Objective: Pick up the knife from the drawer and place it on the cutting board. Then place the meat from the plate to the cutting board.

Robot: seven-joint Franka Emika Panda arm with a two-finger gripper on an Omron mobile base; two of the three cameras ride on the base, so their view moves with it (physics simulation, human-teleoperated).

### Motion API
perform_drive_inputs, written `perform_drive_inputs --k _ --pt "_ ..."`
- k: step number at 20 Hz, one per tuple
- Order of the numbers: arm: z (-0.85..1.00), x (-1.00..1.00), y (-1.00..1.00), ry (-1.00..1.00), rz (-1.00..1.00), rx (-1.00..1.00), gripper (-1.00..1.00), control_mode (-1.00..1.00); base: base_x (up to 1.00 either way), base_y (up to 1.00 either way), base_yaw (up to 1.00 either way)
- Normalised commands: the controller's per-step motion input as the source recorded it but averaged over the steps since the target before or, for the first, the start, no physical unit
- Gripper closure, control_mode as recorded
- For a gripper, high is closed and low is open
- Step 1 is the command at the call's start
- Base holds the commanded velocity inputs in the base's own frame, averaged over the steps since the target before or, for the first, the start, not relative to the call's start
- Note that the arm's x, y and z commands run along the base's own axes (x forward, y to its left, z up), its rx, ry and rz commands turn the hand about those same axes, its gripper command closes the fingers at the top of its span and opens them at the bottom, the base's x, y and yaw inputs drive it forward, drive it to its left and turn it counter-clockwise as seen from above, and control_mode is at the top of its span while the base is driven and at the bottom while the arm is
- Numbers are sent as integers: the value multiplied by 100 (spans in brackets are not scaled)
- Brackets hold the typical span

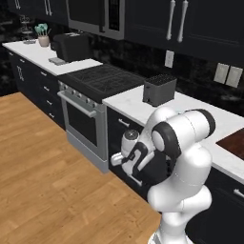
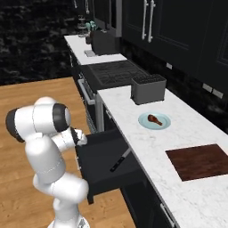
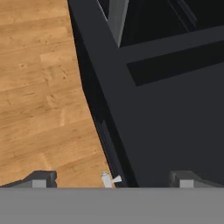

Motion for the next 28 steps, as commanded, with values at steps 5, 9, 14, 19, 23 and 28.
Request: perform_drive_inputs --k 5,9,14,19,23,28 --pt "-4 -3 90 8 7 0 -100 -100 0 0 0" --pt "0 -3 89 8 6 0 -100 -100 0 0 0" --pt "1 -1 81 3 3 0 -100 -100 0 0 0" --pt "21 0 44 -3 0 0 -100 -100 0 0 0" --pt "37 -5 -9 -12 -4 0 -100 -100 0 0 0" --pt "46 1 -52 -12 -15 0 -100 -100 0 0 0"
